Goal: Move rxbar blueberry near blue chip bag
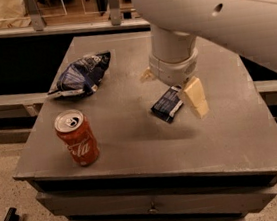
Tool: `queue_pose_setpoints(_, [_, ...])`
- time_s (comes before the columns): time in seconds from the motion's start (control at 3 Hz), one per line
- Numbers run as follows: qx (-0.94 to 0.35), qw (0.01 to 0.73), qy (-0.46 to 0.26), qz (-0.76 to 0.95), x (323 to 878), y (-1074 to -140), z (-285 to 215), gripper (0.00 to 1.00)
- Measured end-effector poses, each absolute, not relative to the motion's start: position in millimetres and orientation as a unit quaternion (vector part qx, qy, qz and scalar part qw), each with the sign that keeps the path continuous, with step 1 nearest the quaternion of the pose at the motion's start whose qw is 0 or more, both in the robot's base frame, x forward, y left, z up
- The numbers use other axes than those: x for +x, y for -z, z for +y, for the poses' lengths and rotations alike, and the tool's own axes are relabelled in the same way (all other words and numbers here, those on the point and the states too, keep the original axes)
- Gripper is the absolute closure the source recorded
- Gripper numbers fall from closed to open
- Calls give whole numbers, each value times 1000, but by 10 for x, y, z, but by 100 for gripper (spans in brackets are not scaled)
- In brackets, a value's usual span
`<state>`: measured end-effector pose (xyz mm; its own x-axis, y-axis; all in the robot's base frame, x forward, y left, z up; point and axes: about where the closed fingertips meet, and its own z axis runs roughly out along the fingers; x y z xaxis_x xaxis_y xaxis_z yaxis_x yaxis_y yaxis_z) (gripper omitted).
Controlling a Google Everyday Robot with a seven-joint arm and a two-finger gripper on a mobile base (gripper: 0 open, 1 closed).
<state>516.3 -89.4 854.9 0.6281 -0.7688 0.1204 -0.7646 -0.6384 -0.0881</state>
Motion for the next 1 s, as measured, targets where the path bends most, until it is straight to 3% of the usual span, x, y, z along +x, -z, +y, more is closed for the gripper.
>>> queue_pose_setpoints(1.0, [-924, 28, 98, 368, 5350, -8624, -928, 0])
